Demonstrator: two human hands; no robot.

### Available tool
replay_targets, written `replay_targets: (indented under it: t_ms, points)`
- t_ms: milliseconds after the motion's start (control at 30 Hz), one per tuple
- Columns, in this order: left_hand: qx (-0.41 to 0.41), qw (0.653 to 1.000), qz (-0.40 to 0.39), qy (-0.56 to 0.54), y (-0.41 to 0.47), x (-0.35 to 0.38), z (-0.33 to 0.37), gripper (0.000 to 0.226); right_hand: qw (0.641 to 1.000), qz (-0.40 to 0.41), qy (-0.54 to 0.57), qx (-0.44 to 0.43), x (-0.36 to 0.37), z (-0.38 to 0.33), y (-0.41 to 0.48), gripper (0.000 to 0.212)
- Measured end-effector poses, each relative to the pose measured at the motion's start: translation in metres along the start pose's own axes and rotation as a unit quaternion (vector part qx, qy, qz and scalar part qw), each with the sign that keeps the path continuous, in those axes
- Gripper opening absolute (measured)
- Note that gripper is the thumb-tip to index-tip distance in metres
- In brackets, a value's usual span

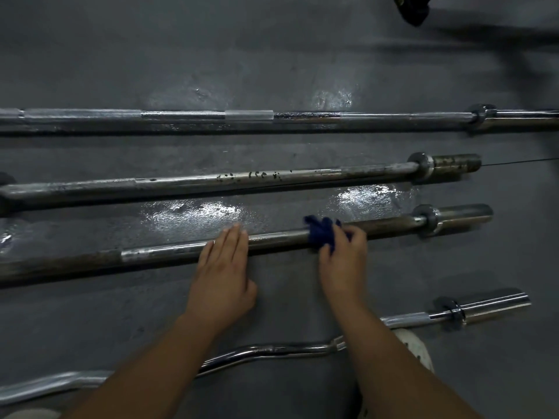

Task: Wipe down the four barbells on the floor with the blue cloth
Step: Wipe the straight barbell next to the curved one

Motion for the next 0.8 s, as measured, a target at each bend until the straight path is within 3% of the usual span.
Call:
replay_targets:
  t_ms: [67,200,300,400,533,667,733,800]
  points:
    - [-0.009,1.0,-0.004,0.006,-0.003,0.002,-0.007,0.088,1.0,-0.002,-0.028,-0.009,0.011,-0.017,-0.014,0.047]
    - [-0.021,0.999,-0.023,0.02,-0.006,0.004,-0.016,0.09,0.985,-0.086,-0.014,-0.151,0.037,-0.063,-0.04,0.051]
    - [-0.022,0.999,-0.018,0.015,-0.005,0.002,-0.016,0.089,0.997,-0.017,0.002,-0.069,0.017,-0.033,-0.013,0.047]
    - [-0.023,1.0,-0.015,0.006,-0.006,0.001,-0.017,0.088,0.999,0.024,-0.04,0.027,0.0,-0.001,0.004,0.058]
    - [-0.013,1.0,-0.019,0.016,-0.011,0.002,-0.021,0.091,0.996,0.002,-0.073,-0.047,0.045,-0.058,-0.03,0.057]
    - [0.002,1.0,-0.013,0.025,-0.012,0.001,-0.023,0.092,0.989,-0.086,0.003,-0.119,0.059,-0.095,-0.053,0.049]
    - [0.001,1.0,-0.012,0.028,-0.013,-0.001,-0.024,0.09,0.992,-0.042,0.052,-0.111,0.041,-0.072,-0.035,0.04]
    - [-0.004,0.999,-0.017,0.028,-0.014,-0.002,-0.025,0.089,0.998,0.017,0.06,-0.026,0.019,-0.04,-0.009,0.039]
Point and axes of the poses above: each hand's wrist, its own y-axis towards the middle knuckle, its own x-axis out of the palm, z = x × y, the point moved 1 cm from there along y, towards the middle knuckle, and after that the axes turned 1 degree about -z, right-handed, at the moved point
